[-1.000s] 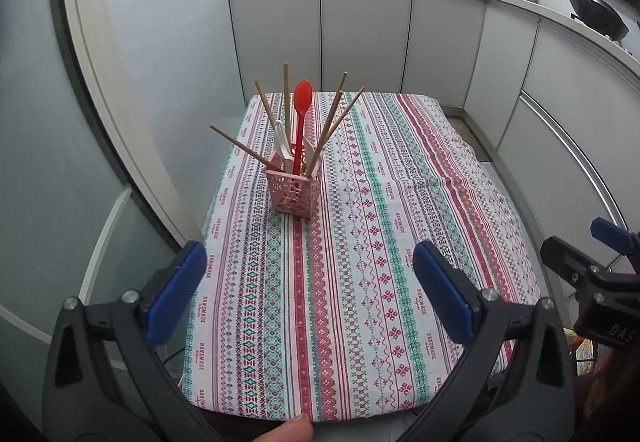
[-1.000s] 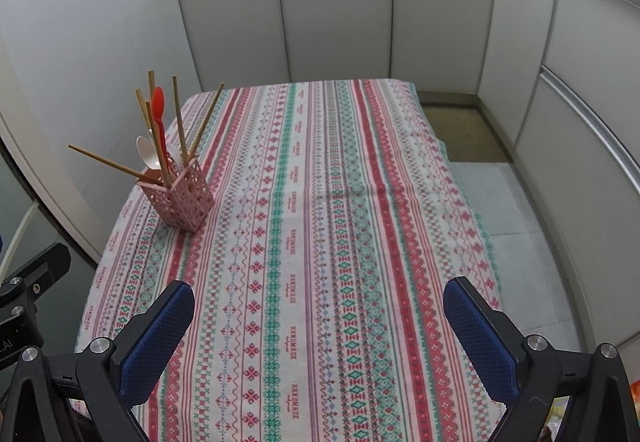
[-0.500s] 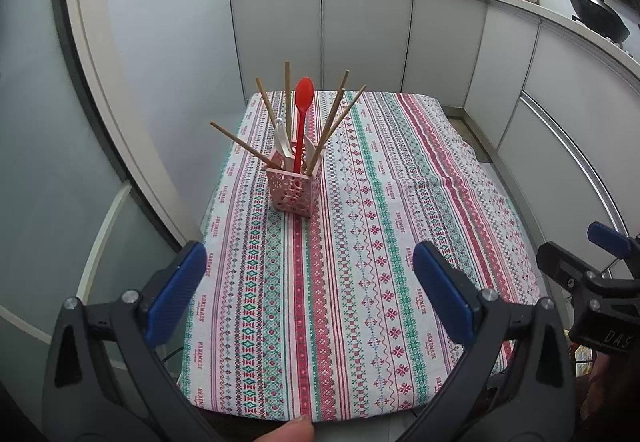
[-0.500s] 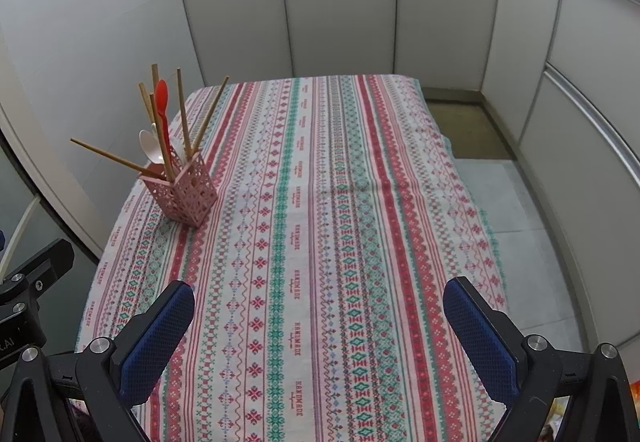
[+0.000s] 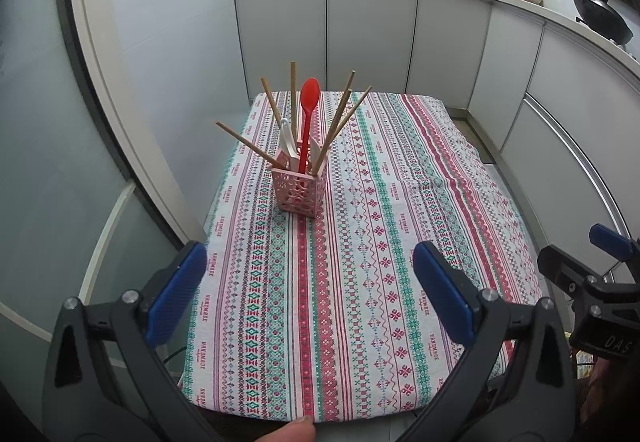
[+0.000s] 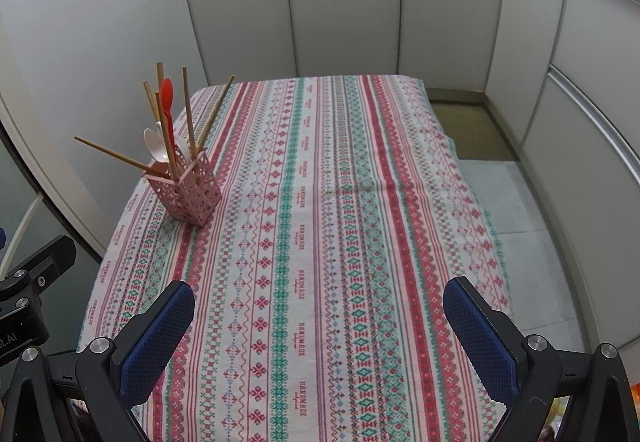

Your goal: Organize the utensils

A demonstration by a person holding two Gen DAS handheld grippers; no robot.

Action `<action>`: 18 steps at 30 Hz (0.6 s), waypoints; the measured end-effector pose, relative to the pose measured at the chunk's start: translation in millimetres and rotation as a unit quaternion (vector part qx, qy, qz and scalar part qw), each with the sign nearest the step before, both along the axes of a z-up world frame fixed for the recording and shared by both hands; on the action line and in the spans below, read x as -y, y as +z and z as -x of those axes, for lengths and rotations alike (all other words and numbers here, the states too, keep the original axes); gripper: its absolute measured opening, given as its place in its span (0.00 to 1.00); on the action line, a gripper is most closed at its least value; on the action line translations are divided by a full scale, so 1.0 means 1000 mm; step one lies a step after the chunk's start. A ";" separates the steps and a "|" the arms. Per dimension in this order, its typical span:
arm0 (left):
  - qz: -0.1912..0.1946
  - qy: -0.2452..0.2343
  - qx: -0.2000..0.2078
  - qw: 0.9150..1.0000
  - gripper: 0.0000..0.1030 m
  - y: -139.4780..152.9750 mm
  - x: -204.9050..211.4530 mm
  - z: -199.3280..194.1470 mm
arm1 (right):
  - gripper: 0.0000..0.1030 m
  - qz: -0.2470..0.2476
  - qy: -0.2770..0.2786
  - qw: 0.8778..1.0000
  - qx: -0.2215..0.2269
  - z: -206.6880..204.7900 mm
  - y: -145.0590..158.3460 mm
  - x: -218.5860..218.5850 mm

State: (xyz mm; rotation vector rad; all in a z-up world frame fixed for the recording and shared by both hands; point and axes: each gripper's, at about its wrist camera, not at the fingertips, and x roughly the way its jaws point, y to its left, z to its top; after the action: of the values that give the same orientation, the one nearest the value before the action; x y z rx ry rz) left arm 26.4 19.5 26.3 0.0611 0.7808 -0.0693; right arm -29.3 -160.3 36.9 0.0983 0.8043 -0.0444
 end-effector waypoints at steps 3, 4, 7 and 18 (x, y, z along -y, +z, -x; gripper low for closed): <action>0.000 0.000 0.000 1.000 0.99 0.000 0.000 0.000 | 0.99 0.001 0.001 1.000 0.001 0.000 0.000 -0.001; 0.000 0.001 0.000 1.000 0.99 0.000 0.000 0.000 | 0.99 0.001 0.001 1.000 0.001 0.000 0.000 -0.002; 0.000 0.001 0.000 1.000 0.99 0.000 -0.001 0.000 | 0.99 0.001 0.000 1.000 0.000 0.000 0.000 -0.001; 0.001 0.003 -0.001 1.000 0.99 0.001 -0.002 0.000 | 0.99 0.000 0.004 1.000 -0.001 -0.001 -0.001 -0.006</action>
State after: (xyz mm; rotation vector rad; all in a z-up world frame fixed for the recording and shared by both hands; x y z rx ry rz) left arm 26.2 21.6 27.4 0.0573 0.7822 -0.0640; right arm -28.1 -154.6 35.8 0.0939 0.8058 -0.0365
